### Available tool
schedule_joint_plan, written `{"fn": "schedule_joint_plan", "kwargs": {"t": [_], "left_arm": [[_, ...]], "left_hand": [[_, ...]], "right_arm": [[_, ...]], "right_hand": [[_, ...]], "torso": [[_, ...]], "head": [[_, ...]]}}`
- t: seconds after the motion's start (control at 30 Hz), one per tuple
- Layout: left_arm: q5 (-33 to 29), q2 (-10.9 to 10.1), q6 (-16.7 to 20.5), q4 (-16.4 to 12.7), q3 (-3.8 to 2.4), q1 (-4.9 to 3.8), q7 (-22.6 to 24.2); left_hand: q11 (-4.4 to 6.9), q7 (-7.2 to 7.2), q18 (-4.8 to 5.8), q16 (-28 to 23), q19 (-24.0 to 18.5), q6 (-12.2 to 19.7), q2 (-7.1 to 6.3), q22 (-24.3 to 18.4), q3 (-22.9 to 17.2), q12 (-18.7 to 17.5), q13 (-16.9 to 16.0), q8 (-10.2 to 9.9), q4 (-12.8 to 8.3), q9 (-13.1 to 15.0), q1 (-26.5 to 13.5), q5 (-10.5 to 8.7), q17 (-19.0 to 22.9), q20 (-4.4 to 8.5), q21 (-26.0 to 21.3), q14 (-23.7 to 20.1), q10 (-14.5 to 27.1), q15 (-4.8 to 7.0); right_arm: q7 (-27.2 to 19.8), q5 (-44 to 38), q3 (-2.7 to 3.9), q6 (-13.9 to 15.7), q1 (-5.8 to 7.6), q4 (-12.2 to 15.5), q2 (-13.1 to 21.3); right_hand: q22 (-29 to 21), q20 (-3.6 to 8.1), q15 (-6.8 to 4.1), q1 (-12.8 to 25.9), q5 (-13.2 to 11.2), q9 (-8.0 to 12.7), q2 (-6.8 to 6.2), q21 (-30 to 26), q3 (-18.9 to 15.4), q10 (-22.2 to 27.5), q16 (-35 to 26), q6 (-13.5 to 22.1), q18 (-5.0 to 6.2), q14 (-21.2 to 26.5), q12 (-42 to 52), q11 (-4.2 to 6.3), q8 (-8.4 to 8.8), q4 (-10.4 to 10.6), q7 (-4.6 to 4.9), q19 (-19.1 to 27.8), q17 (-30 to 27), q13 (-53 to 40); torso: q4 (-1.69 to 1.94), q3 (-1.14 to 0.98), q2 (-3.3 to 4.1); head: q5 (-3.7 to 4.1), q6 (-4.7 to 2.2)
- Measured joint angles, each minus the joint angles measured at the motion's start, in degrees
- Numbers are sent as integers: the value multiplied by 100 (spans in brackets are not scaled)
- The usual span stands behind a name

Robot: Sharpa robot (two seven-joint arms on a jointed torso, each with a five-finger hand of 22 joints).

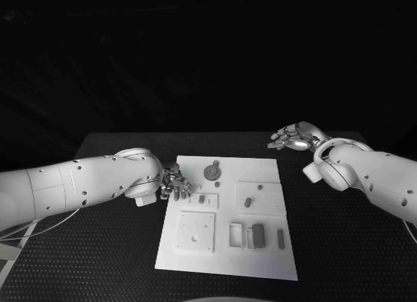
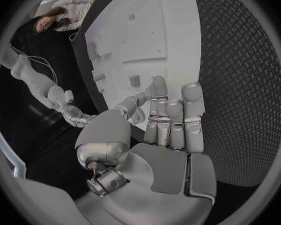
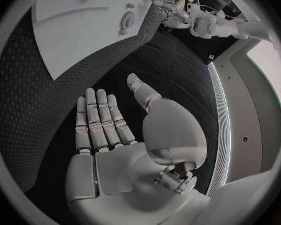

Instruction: Assemble the parts on the task board

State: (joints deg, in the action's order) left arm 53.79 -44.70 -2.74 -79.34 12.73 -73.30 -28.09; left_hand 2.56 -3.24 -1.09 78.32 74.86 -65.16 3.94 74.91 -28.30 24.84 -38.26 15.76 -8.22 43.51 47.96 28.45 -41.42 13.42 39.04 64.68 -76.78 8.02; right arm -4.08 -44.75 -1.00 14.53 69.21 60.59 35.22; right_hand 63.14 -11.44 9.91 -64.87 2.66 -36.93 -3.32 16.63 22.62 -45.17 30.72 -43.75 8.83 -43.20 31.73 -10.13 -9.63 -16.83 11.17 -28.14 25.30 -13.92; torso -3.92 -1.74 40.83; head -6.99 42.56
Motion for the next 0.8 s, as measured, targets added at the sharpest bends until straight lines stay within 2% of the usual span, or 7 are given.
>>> {"fn": "schedule_joint_plan", "kwargs": {"t": [0.1, 0.4, 0.8], "left_arm": [[5, -19, 5, -43, 41, 26, -7], [11, -22, 29, -95, 44, 52, -15], [29, -21, 59, -127, 51, 79, -28]], "left_hand": [[0, 0, 0, 0, 2, 0, 0, 0, 0, 0, 0, -1, 0, 0, 0, 0, 0, 1, 0, 9, 0, 9], [0, 1, 0, 0, 17, 0, 0, -1, -9, 0, -5, 6, 9, -2, 0, -1, 0, 14, 0, 18, 0, 19], [-1, 2, 0, -1, 30, 2, 0, 4, -10, 0, -4, 18, 10, 4, 0, -12, 0, 9, 0, 19, 1, 20]], "right_arm": [[0, 1, 0, -1, 0, 1, 5], [0, 5, 0, -3, 0, 5, 10], [1, 16, 0, -8, 0, 5, 17]], "right_hand": [[0, 0, 0, 0, 0, 0, 0, 0, 0, 0, 0, 0, 0, 0, 0, 0, 0, 0, 0, 0, 0, 0], [5, 0, 0, 0, 0, 0, 0, 0, -32, 0, 0, 0, 0, 0, 0, 0, 0, 0, 0, 0, 0, 6], [5, 0, 0, 0, 0, -1, 0, 0, -32, 0, -22, 0, 0, 0, 0, 0, 0, 0, 0, 0, 0, 18]], "torso": [[0, 0, 0], [-5, 3, 1], [-13, -3, 1]], "head": [[-4, 16], [-25, 38], [-20, 49]]}}
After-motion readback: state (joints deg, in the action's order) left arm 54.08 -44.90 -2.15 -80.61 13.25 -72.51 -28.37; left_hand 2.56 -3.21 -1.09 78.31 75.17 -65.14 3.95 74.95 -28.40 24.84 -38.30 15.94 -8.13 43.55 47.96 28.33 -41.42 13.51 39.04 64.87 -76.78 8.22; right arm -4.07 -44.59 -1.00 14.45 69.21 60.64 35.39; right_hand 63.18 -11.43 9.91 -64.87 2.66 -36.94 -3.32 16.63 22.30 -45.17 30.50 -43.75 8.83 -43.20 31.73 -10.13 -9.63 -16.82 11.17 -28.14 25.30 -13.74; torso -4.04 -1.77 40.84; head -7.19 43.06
